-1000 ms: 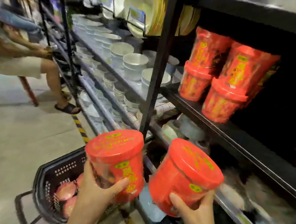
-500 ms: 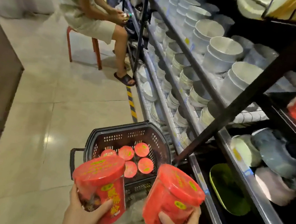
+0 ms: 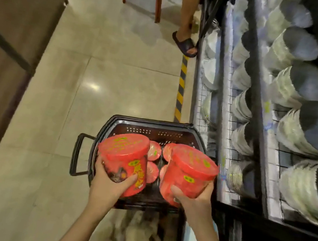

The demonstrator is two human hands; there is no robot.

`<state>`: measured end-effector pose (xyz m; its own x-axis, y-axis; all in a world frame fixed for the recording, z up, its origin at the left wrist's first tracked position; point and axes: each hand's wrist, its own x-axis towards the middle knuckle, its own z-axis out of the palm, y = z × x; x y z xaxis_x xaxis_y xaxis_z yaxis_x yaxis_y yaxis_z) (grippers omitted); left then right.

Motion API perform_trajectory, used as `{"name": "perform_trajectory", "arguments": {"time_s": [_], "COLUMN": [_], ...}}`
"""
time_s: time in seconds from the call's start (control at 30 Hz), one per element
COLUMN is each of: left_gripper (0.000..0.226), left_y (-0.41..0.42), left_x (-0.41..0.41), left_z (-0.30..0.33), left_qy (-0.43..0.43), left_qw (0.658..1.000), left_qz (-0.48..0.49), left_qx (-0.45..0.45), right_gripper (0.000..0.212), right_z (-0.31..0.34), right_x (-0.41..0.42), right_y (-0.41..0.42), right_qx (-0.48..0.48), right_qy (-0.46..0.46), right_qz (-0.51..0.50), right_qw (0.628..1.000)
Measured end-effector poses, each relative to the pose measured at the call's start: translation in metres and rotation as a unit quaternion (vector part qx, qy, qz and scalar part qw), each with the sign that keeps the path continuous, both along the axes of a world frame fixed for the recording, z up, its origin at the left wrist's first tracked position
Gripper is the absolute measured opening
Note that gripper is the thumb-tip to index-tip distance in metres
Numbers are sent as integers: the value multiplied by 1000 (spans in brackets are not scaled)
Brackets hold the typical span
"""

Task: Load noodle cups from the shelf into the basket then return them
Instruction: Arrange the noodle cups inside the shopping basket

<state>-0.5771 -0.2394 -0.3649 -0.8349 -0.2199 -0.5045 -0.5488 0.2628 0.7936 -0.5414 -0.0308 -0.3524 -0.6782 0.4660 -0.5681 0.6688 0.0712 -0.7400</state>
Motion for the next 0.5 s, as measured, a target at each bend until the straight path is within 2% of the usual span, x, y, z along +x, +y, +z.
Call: {"name": "perform_trajectory", "arguments": {"time_s": [0.17,0.3,0.4,0.5], "left_gripper": [117,121,102,103], "left_y": [14,14,13,10], "left_x": [-43,-66,-80,-89], "left_z": [-92,-185,-245,-303], "left_qy": [11,15,52,59], "left_qw": [999,997,996,994], "left_qz": [-13,-23,-31,-23], "left_qx": [-41,-67,-68,-86], "right_gripper": [120,132,124,119], "right_z": [-112,-199,-265,-324], "right_x": [-52,-79,-89,-93], "right_y": [17,15,15,13], "right_qx": [20,12,9,17], "right_qy": [-46,-57,-54,-54], "right_qz": [40,63,93,107], "right_qw": [998,996,994,993]}}
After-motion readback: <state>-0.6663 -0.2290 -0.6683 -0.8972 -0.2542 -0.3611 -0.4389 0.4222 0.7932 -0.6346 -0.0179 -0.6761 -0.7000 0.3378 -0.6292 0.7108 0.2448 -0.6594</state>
